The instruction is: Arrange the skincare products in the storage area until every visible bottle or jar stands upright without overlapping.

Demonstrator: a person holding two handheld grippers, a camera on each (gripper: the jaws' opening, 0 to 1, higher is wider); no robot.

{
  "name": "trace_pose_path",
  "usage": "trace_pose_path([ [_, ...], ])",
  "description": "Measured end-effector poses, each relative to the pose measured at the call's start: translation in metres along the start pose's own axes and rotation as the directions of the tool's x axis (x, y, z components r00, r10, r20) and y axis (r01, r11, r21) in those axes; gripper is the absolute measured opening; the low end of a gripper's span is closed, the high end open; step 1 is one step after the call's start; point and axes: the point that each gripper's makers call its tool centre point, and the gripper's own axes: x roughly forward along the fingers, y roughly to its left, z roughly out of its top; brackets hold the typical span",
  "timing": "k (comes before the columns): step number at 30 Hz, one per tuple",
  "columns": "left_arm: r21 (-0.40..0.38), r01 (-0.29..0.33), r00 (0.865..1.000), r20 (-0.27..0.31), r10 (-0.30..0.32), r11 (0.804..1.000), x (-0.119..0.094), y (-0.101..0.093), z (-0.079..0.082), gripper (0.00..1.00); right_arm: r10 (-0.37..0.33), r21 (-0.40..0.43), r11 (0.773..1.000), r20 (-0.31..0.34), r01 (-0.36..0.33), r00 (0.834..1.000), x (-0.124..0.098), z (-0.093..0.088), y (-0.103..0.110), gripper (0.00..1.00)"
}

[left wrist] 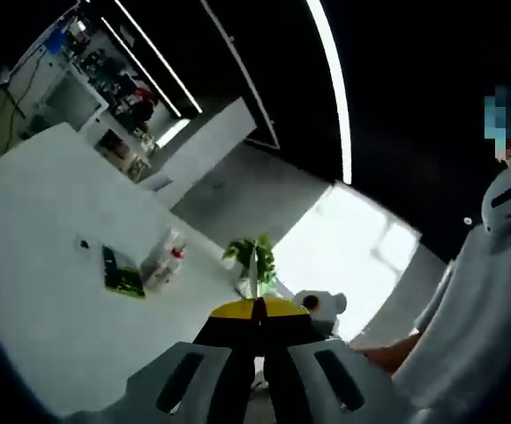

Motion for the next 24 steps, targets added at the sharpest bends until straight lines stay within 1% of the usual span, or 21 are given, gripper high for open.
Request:
trace_pose_path([
  [2,-0.069,0.022,1.0,0.011,-0.021,0.997,0.004,0.0,-0.003,0.0,0.001,0.058,0.998,0.04,-0.004,0.999,0.001,0.002,0.0,0.39],
  [3,-0.098,0.027,1.0,0.007,-0.027,0.995,0.007,0.0,-0.007,0.0,0.013,0.087,0.996,0.076,-0.019,0.997,0.0,0.005,0.0,0.36],
  [4,-0.094,0.027,1.0,0.003,-0.027,0.995,0.01,0.001,-0.009,0.0,0.016,0.117,0.993,0.115,-0.029,0.993,-0.001,0.009,0.0,0.33],
  [5,-0.103,0.03,1.0,0.002,-0.03,0.994,0.01,0.001,-0.01,0.0,0.022,0.143,0.989,0.146,-0.043,0.989,-0.003,0.013,0.001,0.27],
  [6,-0.135,0.042,0.999,0.002,-0.042,0.99,0.013,0.0,-0.011,0.0,0.039,0.186,0.979,0.204,-0.078,0.978,-0.006,0.02,0.003,0.22],
  [7,-0.156,0.049,0.999,0.004,-0.049,0.987,0.015,0.0,-0.012,0.0,0.035,0.216,0.972,0.244,-0.089,0.969,-0.01,0.024,0.001,0.15],
  [8,-0.159,0.051,0.999,0.007,-0.05,0.986,0.017,0.0,-0.012,0.0,0.026,0.223,0.971,0.26,-0.086,0.965,-0.013,0.026,-0.001,0.09],
  [9,-0.162,0.054,0.999,0.005,-0.054,0.985,0.019,0.0,-0.012,0.0,0.015,0.226,0.971,0.287,-0.083,0.958,-0.017,0.029,-0.003,0.06],
  [12,-0.162,0.057,0.998,-0.015,-0.06,0.985,0.023,-0.003,-0.018,0.0,-0.004,0.232,0.97,0.313,-0.072,0.95,-0.024,0.032,-0.004,0.02],
  [13,-0.154,0.059,0.998,-0.021,-0.063,0.986,0.025,-0.007,-0.022,0.0,-0.007,0.238,0.969,0.312,-0.071,0.95,-0.025,0.031,-0.004,0.0],
  [15,-0.142,0.054,0.998,-0.024,-0.058,0.988,0.025,-0.008,-0.026,0.0,0.011,0.253,0.962,0.34,-0.102,0.94,-0.028,0.035,0.001,0.0],
  [16,-0.144,0.055,0.998,-0.019,-0.059,0.988,0.025,-0.008,-0.026,0.0,0.005,0.265,0.959,0.339,-0.101,0.941,-0.029,0.035,0.002,0.0],
  [17,-0.147,0.058,0.998,-0.02,-0.062,0.987,0.025,-0.01,-0.026,0.0,0.015,0.267,0.957,0.341,-0.111,0.94,-0.029,0.035,0.004,0.0],
  [18,-0.143,0.06,0.998,-0.022,-0.064,0.988,0.025,-0.012,-0.027,0.0,0.009,0.272,0.957,0.33,-0.104,0.944,-0.03,0.035,0.005,0.0],
  [20,-0.122,0.062,0.997,-0.028,-0.066,0.991,0.025,-0.015,-0.029,0.0,0.003,0.222,0.972,0.298,-0.072,0.955,-0.032,0.034,0.006,0.0],
  [21,-0.117,0.06,0.998,-0.028,-0.064,0.991,0.025,-0.016,-0.03,0.0,0.003,0.21,0.976,0.274,-0.063,0.962,-0.032,0.035,0.008,0.0],
  [23,-0.141,0.066,0.997,-0.04,-0.072,0.988,0.024,-0.017,-0.033,0.0,0.007,0.183,0.982,0.228,-0.05,0.974,-0.034,0.034,0.01,0.0],
  [24,-0.15,0.078,0.995,-0.053,-0.087,0.986,0.024,-0.02,-0.035,0.0,0.009,0.17,0.984,0.206,-0.045,0.979,-0.035,0.033,0.011,0.0],
])
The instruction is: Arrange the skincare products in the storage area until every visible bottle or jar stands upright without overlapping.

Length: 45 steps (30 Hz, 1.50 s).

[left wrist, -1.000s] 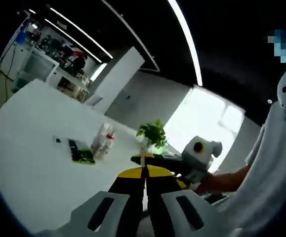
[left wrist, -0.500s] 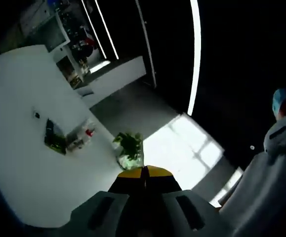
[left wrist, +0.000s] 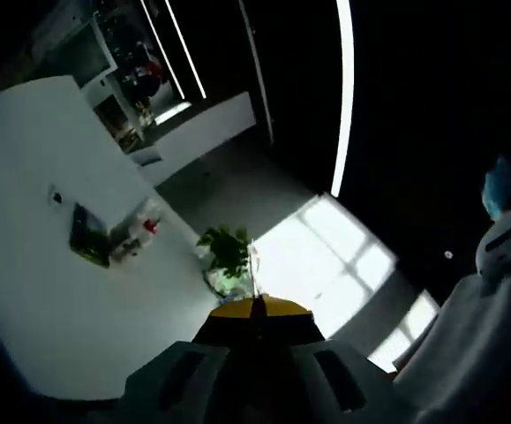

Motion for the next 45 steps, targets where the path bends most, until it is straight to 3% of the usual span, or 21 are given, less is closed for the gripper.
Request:
trace_pose_path([
  [2,-0.051,0.016,0.998,-0.064,-0.02,0.999,-0.002,-0.001,-0.01,0.0,-0.017,-0.029,0.999,-0.061,0.015,0.998,-0.001,-0.002,0.0,0.0],
  [5,-0.046,0.036,0.999,-0.033,-0.038,0.998,-0.003,-0.003,-0.005,0.01,-0.018,-0.047,0.999,-0.12,0.012,0.993,-0.003,-0.002,0.002,0.0],
  [7,-0.038,0.036,0.999,-0.028,-0.037,0.999,-0.003,-0.005,-0.002,0.08,-0.019,-0.072,0.997,-0.202,0.005,0.979,-0.006,-0.006,0.003,0.0],
  [9,-0.041,0.036,0.999,-0.028,-0.037,0.999,-0.003,-0.004,0.001,0.15,-0.025,-0.098,0.995,-0.301,-0.005,0.953,-0.009,-0.014,0.003,0.0],
  [10,-0.042,0.039,0.999,-0.033,-0.04,0.998,-0.003,-0.005,0.0,0.17,-0.025,-0.091,0.996,-0.373,-0.01,0.927,-0.012,-0.022,0.003,0.0],
  [12,-0.017,0.051,0.998,-0.043,-0.052,0.999,-0.003,-0.008,-0.001,0.2,-0.016,-0.087,0.996,-0.447,-0.026,0.894,-0.015,-0.031,0.004,0.0],
  [14,-0.03,0.061,0.995,-0.078,-0.063,0.998,-0.003,-0.01,-0.007,0.15,0.009,-0.091,0.994,-0.503,-0.063,0.864,-0.015,-0.039,0.01,0.0],
  [17,-0.007,0.05,0.992,-0.112,-0.05,0.999,-0.004,-0.007,-0.013,0.0,0.064,-0.057,0.992,-0.54,-0.112,0.84,-0.013,-0.043,0.02,0.0],
  [20,-0.022,0.069,0.995,-0.067,-0.07,0.997,-0.007,-0.009,-0.005,0.0,0.086,-0.035,0.992,-0.511,-0.12,0.855,-0.007,-0.04,0.018,0.0],
  [21,0.001,0.065,0.997,-0.03,-0.065,0.998,-0.006,-0.007,0.001,0.0,0.09,-0.033,0.992,-0.491,-0.122,0.866,-0.004,-0.038,0.018,0.0],
  [22,-0.031,0.046,0.999,0.002,-0.046,0.998,-0.007,-0.004,0.006,0.0,0.082,-0.04,0.993,-0.446,-0.111,0.891,0.002,-0.033,0.013,0.0],
  [23,-0.048,0.033,0.999,0.028,-0.032,0.998,-0.008,-0.001,0.01,0.0,0.081,-0.044,0.993,-0.418,-0.11,0.905,0.004,-0.031,0.012,0.0],
  [24,-0.083,0.035,0.994,0.106,-0.026,0.996,-0.009,0.0,0.022,0.0,0.079,-0.026,0.995,-0.394,-0.097,0.916,0.006,-0.032,0.01,0.0],
  [26,-0.102,0.05,0.987,0.158,-0.033,0.994,-0.011,-0.001,0.029,0.0,0.082,-0.003,0.996,-0.393,-0.09,0.916,0.006,-0.037,0.009,0.1],
  [28,-0.114,0.03,0.979,0.204,-0.006,0.993,-0.015,0.003,0.035,0.0,0.116,0.072,0.993,-0.366,-0.096,0.923,0.01,-0.042,0.014,0.04],
  [31,-0.09,-0.022,0.98,0.196,0.039,0.996,-0.015,0.011,0.031,0.0,0.159,0.121,0.984,-0.284,-0.129,0.946,0.017,-0.035,0.022,0.0],
  [34,-0.134,0.011,0.978,0.208,0.017,0.991,-0.019,0.008,0.032,0.0,0.124,0.133,0.987,-0.288,-0.089,0.949,0.016,-0.036,0.012,0.0],
  [37,-0.127,0.01,0.983,0.182,0.013,0.992,-0.021,0.008,0.03,0.0,0.126,0.238,0.968,-0.195,-0.078,0.973,0.014,-0.013,0.007,0.0],
  [39,-0.132,-0.001,0.992,0.129,0.018,0.991,-0.019,0.007,0.023,0.0,0.116,0.225,0.971,-0.174,-0.075,0.978,0.012,-0.002,0.004,0.0],
  [41,-0.106,-0.009,0.996,0.085,0.018,0.994,-0.016,0.006,0.017,0.0,0.103,0.235,0.97,-0.179,-0.059,0.978,0.012,0.003,-0.001,0.0],
  [45,-0.14,-0.005,0.995,0.094,0.018,0.99,-0.016,0.01,0.019,0.0,0.091,0.222,0.974,-0.206,-0.044,0.974,0.017,0.006,-0.001,0.0],
])
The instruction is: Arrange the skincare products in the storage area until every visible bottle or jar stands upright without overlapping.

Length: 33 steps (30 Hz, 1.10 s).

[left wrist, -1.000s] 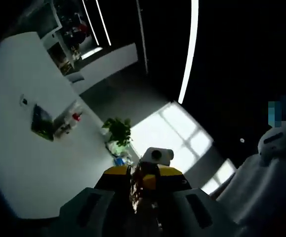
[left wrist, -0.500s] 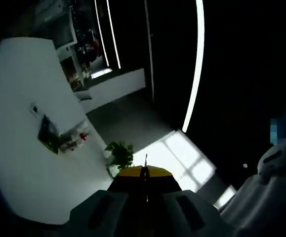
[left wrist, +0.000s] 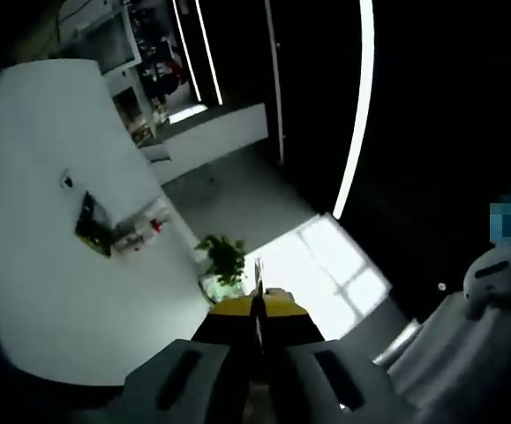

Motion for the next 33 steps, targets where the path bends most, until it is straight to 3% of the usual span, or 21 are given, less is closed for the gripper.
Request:
trace_pose_path([
  [3,-0.056,0.008,1.0,0.025,-0.006,0.998,-0.001,0.003,0.005,0.0,-0.007,0.021,1.0,-0.005,0.007,1.0,0.006,0.001,-0.003,0.0],
  [6,-0.037,-0.009,0.999,0.039,0.01,0.999,-0.005,0.006,0.01,0.0,-0.043,-0.083,0.996,-0.064,0.037,0.997,0.01,-0.005,-0.009,0.0],
  [8,-0.018,-0.036,0.999,0.036,0.037,0.999,-0.006,0.011,0.013,0.0,-0.066,-0.108,0.993,-0.107,0.055,0.992,0.013,-0.01,-0.014,0.0],
  [12,0.048,-0.067,0.997,-0.043,0.069,0.997,0.0,0.016,0.004,0.0,-0.094,-0.155,0.986,-0.194,0.064,0.976,0.023,-0.024,-0.022,0.08],
  [15,0.048,-0.068,0.996,-0.052,0.07,0.997,0.003,0.018,0.004,0.0,-0.056,-0.164,0.986,-0.226,0.019,0.972,0.027,-0.028,-0.021,0.0],
  [16,0.035,-0.065,0.997,-0.043,0.066,0.997,0.001,0.019,0.008,0.0,-0.076,-0.123,0.991,-0.198,0.052,0.977,0.028,-0.023,-0.027,0.0],
  [17,0.025,-0.062,0.997,-0.047,0.064,0.998,0.001,0.02,0.008,0.0,-0.045,-0.082,0.996,-0.198,0.029,0.979,0.029,-0.025,-0.023,0.0],
  [22,0.021,-0.055,0.997,-0.06,0.056,0.998,0.004,0.019,0.008,0.0,-0.031,-0.08,0.997,-0.174,0.017,0.984,0.027,-0.023,-0.024,0.0],
  [27,0.004,-0.045,0.997,-0.067,0.045,0.999,0.006,0.019,0.007,0.0,-0.019,-0.026,1.0,-0.139,0.016,0.99,0.018,-0.018,-0.025,0.0],
  [29,-0.043,-0.036,0.998,-0.061,0.033,0.998,0.009,0.019,0.006,0.0,-0.015,-0.02,1.0,-0.114,0.013,0.993,0.017,-0.015,-0.023,0.0],
  [33,-0.043,-0.033,0.996,-0.084,0.029,0.999,0.013,0.018,0.0,0.0,-0.011,0.034,0.999,-0.049,0.013,0.999,0.017,-0.011,-0.026,0.0],
])
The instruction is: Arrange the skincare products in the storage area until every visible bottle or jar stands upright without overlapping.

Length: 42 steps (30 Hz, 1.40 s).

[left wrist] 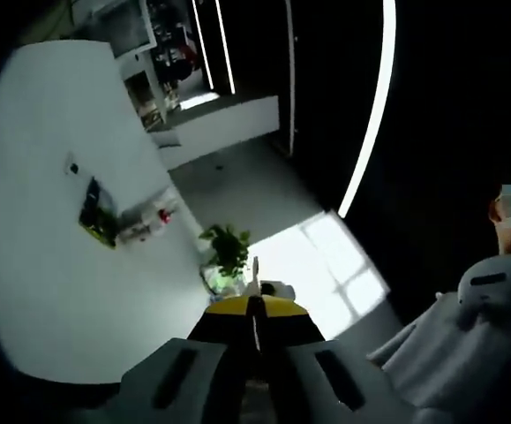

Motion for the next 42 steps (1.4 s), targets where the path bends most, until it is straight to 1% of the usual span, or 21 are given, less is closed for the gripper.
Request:
trace_pose_path([
  [6,0.035,-0.032,0.999,-0.027,0.032,0.999,-0.001,0.005,-0.001,0.0,-0.017,-0.012,1.0,0.017,0.017,1.0,0.001,-0.003,-0.003,0.0],
  [10,0.03,-0.049,0.998,-0.036,0.05,0.998,0.001,0.01,0.002,0.0,-0.094,-0.119,0.988,0.008,0.095,0.996,-0.007,-0.002,-0.014,0.05],
  [13,0.022,-0.066,0.997,-0.038,0.066,0.998,0.001,0.015,0.008,0.0,-0.171,-0.233,0.957,0.021,0.171,0.985,-0.019,0.003,-0.02,0.12],
  [15,0.02,-0.072,0.997,-0.039,0.072,0.997,0.002,0.016,0.013,0.0,-0.223,-0.311,0.925,0.026,0.22,0.974,-0.028,0.005,-0.023,0.15],
  [17,0.023,-0.08,0.996,-0.048,0.081,0.997,0.003,0.016,0.018,0.0,-0.311,-0.418,0.86,0.025,0.292,0.95,-0.038,0.004,-0.031,0.23],
  [18,0.025,-0.085,0.995,-0.054,0.087,0.996,0.003,0.016,0.02,0.0,-0.371,-0.469,0.816,0.026,0.339,0.928,-0.044,0.002,-0.038,0.28],
  [20,0.03,-0.092,0.993,-0.066,0.094,0.995,0.003,0.016,0.023,0.0,-0.425,-0.517,0.771,0.015,0.371,0.905,-0.052,-0.003,-0.043,0.37],
  [22,0.028,-0.111,0.992,-0.063,0.112,0.993,0.001,0.018,0.028,0.0,-0.517,-0.63,0.653,0.034,0.42,0.855,-0.067,-0.006,-0.05,0.38],
  [23,-0.015,-0.142,0.989,-0.052,0.141,0.99,0.001,0.023,0.033,0.0,-0.55,-0.665,0.606,0.047,0.437,0.834,-0.073,-0.007,-0.051,0.37],
  [24,-0.019,-0.149,0.988,-0.052,0.148,0.989,0.002,0.024,0.035,0.0,-0.591,-0.729,0.522,0.066,0.443,0.804,-0.081,-0.007,-0.054,0.37],
  [25,-0.007,-0.145,0.988,-0.058,0.145,0.989,0.003,0.023,0.037,0.0,-0.627,-0.75,0.478,0.073,0.457,0.776,-0.088,-0.009,-0.057,0.38],
  [26,-0.005,-0.146,0.988,-0.059,0.145,0.989,0.004,0.022,0.037,0.0,-0.642,-0.756,0.461,0.078,0.466,0.762,-0.091,-0.01,-0.059,0.4],
  [27,-0.005,-0.151,0.986,-0.065,0.15,0.989,0.007,0.023,0.039,0.0,-0.662,-0.792,0.406,0.089,0.456,0.744,-0.097,-0.013,-0.061,0.41],
  [28,-0.006,-0.155,0.985,-0.082,0.154,0.988,0.007,0.024,0.038,0.0,-0.668,-0.795,0.395,0.095,0.46,0.738,-0.099,-0.014,-0.062,0.42],
  [29,-0.012,-0.161,0.982,-0.101,0.159,0.987,0.008,0.026,0.038,0.0,-0.682,-0.803,0.364,0.114,0.471,0.722,-0.104,-0.015,-0.065,0.44],
  [31,-0.038,-0.19,0.975,-0.122,0.184,0.981,0.01,0.031,0.04,0.0,-0.704,-0.809,0.323,0.141,0.491,0.696,-0.108,-0.014,-0.07,0.46],
  [32,-0.032,-0.197,0.973,-0.127,0.191,0.98,0.011,0.033,0.042,0.0,-0.715,-0.829,0.293,0.142,0.477,0.685,-0.108,-0.013,-0.071,0.46],
  [33,-0.028,-0.196,0.971,-0.145,0.19,0.98,0.011,0.033,0.044,0.0,-0.715,-0.854,0.23,0.177,0.467,0.676,-0.107,-0.006,-0.069,0.45],
  [36,-0.031,-0.193,0.973,-0.137,0.187,0.981,0.013,0.036,0.057,0.0,-0.71,-0.88,0.152,0.219,0.449,0.669,-0.105,-0.001,-0.067,0.45],
  [37,-0.032,-0.196,0.973,-0.132,0.191,0.98,0.014,0.038,0.063,0.0,-0.715,-0.889,0.132,0.221,0.439,0.664,-0.106,-0.003,-0.066,0.45],
  [42,-0.007,-0.246,0.96,-0.144,0.242,0.969,0.018,0.068,0.071,0.0,-0.716,-0.925,0.083,0.203,0.37,0.667,-0.103,-0.011,-0.064,0.35],
])
